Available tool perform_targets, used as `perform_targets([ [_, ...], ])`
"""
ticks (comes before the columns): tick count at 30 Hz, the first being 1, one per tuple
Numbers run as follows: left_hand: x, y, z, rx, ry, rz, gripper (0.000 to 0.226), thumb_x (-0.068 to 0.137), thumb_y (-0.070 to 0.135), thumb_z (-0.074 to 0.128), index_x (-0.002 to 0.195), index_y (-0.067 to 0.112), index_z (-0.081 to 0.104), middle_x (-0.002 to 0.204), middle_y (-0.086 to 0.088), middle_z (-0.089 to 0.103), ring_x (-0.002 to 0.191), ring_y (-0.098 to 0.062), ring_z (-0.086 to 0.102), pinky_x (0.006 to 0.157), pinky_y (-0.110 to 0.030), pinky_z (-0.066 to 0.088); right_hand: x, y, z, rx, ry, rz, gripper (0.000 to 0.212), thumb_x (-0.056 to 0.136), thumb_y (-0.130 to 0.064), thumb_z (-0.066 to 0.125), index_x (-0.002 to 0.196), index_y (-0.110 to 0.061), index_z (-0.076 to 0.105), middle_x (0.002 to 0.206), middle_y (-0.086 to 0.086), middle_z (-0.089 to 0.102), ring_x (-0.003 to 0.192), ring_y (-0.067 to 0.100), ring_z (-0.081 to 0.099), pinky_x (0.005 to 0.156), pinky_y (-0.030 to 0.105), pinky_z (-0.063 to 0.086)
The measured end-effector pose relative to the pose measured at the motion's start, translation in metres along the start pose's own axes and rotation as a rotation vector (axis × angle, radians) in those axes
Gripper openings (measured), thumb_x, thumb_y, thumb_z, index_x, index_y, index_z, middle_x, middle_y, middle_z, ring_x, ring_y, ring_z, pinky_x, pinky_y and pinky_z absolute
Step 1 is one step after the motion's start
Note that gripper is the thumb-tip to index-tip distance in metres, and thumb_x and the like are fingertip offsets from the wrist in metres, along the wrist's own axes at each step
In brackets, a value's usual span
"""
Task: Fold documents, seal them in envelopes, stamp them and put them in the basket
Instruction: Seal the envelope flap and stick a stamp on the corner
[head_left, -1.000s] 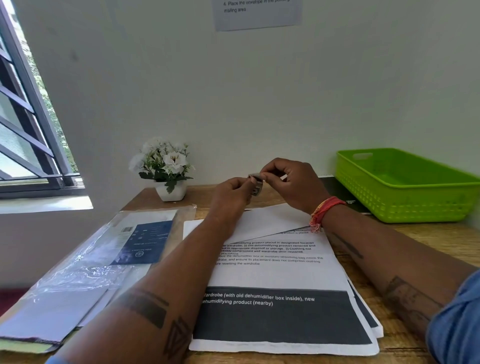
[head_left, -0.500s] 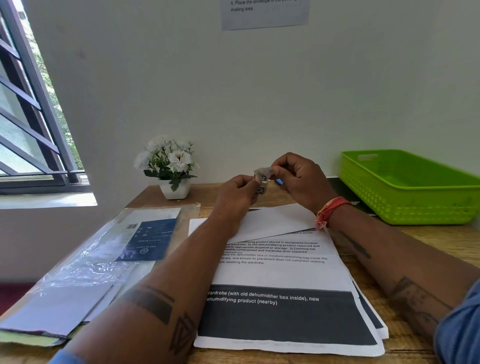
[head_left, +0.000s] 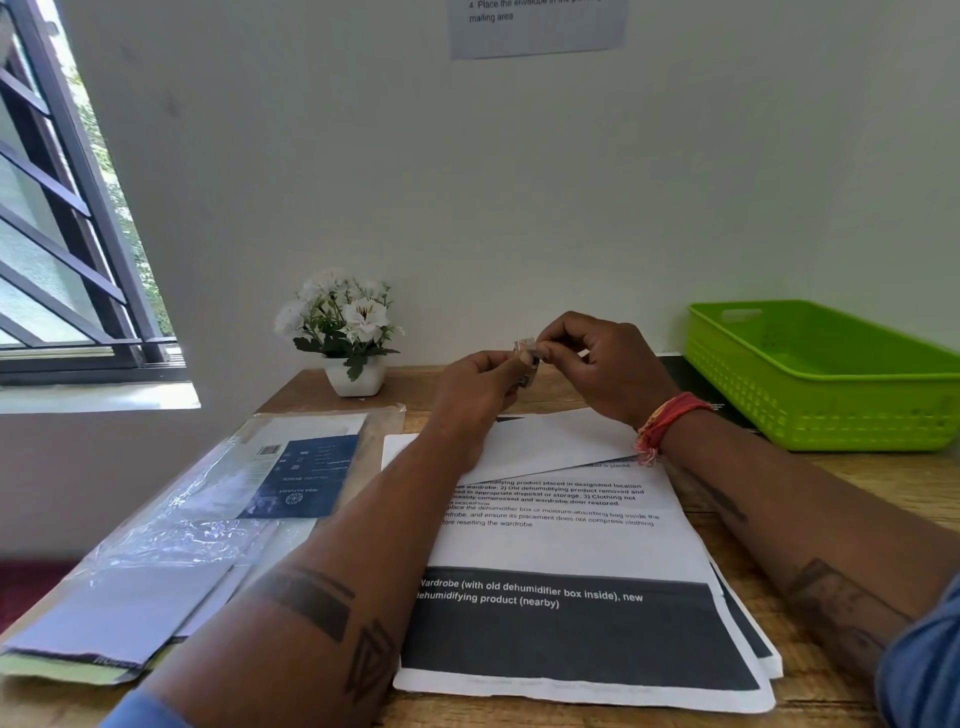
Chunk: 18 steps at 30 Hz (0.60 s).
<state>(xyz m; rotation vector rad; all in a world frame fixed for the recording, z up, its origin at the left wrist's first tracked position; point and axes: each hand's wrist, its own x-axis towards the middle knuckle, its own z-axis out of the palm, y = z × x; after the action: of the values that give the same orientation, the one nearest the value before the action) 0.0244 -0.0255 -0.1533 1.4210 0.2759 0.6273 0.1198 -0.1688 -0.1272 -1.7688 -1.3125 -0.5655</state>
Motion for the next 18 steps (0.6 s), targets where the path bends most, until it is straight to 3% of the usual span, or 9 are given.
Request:
perform_targets([
  [3, 0.0, 0.003, 0.001, -0.049, 0.058, -0.056, 0.019, 0.096, 0.025, 0.062, 0.094, 0.01, 0.073, 0.088, -0.007, 0.073, 0.085, -0.016, 0.068, 0.09, -0.035, 0.058, 0.0, 0.003, -0.001, -0.014, -0.066, -0.026, 0.007, 0.093, -0.024, 0.067, 0.095, -0.021, 0.073, 0.087, -0.012, 0.072, 0.079, 0.007, 0.065, 0.072, 0.027, 0.051],
  [7, 0.001, 0.003, -0.002, -0.07, 0.06, -0.089, 0.032, 0.095, 0.042, 0.065, 0.096, 0.011, 0.073, 0.087, -0.007, 0.075, 0.086, -0.017, 0.072, 0.086, -0.034, 0.06, 0.001, 0.0, -0.003, -0.091, -0.15, -0.148, 0.011, 0.093, -0.022, 0.067, 0.1, -0.019, 0.073, 0.097, -0.008, 0.072, 0.087, 0.008, 0.067, 0.078, 0.03, 0.053],
  [12, 0.0, 0.004, -0.002, -0.12, 0.076, -0.131, 0.025, 0.096, 0.023, 0.062, 0.11, 0.003, 0.068, 0.092, -0.009, 0.072, 0.087, -0.019, 0.072, 0.091, -0.039, 0.057, 0.001, -0.005, -0.002, -0.157, -0.196, -0.217, 0.013, 0.094, -0.026, 0.063, 0.102, -0.021, 0.072, 0.101, -0.008, 0.071, 0.087, 0.012, 0.066, 0.077, 0.035, 0.054],
  [18, 0.001, 0.005, -0.001, -0.203, 0.088, -0.157, 0.032, 0.093, 0.018, 0.061, 0.119, 0.001, 0.065, 0.094, -0.011, 0.072, 0.085, -0.021, 0.071, 0.092, -0.039, 0.059, -0.002, -0.009, 0.005, 0.002, -0.093, -0.088, 0.009, 0.092, -0.018, 0.067, 0.098, -0.017, 0.074, 0.092, -0.01, 0.073, 0.085, 0.004, 0.067, 0.078, 0.024, 0.052],
])
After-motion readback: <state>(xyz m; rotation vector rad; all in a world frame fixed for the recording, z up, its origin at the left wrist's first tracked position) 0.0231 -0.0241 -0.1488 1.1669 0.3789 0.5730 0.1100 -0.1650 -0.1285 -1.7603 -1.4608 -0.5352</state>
